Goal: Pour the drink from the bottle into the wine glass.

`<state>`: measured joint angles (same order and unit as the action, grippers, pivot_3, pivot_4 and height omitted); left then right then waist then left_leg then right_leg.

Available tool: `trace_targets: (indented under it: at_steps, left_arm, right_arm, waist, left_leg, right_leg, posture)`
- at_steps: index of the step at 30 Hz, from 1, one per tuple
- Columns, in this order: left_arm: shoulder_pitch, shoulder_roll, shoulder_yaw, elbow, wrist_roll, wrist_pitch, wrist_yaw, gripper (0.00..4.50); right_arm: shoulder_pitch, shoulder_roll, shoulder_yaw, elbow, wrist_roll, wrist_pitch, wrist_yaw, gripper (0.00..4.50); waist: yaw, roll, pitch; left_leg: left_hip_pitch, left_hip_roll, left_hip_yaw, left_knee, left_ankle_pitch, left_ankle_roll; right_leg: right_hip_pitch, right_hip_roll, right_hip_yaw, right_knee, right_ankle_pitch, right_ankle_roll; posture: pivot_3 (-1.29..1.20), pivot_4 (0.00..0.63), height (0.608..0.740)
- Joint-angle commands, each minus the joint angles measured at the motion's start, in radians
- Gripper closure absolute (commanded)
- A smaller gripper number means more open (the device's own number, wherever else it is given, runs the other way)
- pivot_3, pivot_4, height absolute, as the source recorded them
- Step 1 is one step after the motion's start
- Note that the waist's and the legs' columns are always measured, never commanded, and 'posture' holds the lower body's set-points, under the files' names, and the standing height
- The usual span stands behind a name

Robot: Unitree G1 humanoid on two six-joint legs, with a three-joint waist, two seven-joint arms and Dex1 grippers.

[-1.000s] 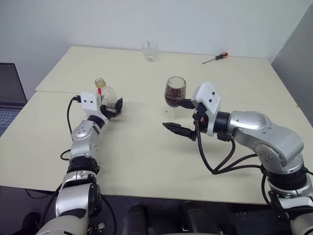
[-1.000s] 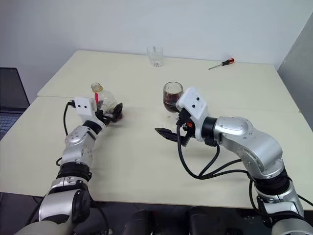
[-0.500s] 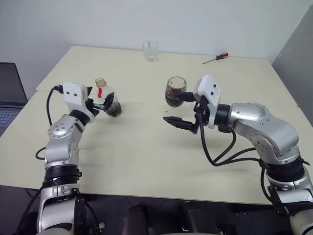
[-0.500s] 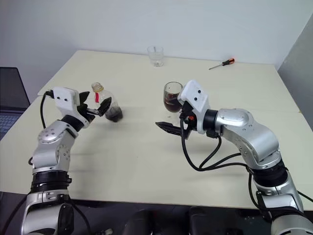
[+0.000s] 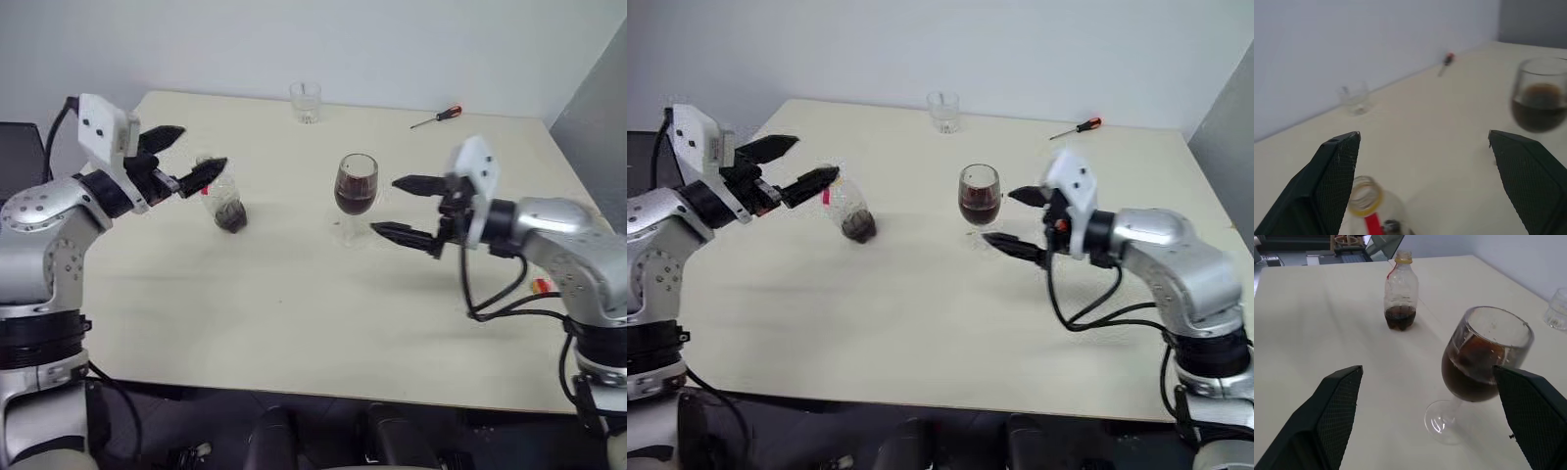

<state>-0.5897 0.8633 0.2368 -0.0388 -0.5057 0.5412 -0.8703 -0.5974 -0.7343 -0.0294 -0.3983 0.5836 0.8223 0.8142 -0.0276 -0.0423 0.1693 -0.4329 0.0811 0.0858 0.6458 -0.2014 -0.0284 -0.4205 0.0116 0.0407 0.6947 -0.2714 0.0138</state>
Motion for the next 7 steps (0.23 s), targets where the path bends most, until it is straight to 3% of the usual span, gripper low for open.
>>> trace_targets:
  at_steps: [1, 7]
  left_arm:
    - [-0.020, 0.057, -0.039, -0.011, 0.008, -0.004, -0.095, 0.02]
    - [-0.037, 0.076, -0.037, 0.010, -0.026, -0.001, -0.188, 0.02]
  right_arm:
    - [0.053, -0.081, -0.074, 0.020, -0.014, -0.055, 0.056, 0.00]
    - [0.074, -0.116, -0.125, 0.113, 0.012, -0.090, 0.119, 0.00]
  waist:
    - [0.000, 0.000, 0.000]
    - [-0.007, 0.000, 0.000]
  left_leg:
    - [0.000, 0.000, 0.000, 0.000, 0.000, 0.000]
    - [0.000, 0.001, -0.001, -0.001, 0.000, 0.000]
  right_leg:
    - [0.000, 0.000, 0.000, 0.000, -0.001, 0.001]
    - [-0.001, 0.002, 0.001, 0.001, -0.003, 0.000]
  posture:
    - [0.00, 0.150, 0.740]
    - [0.00, 0.150, 0.740]
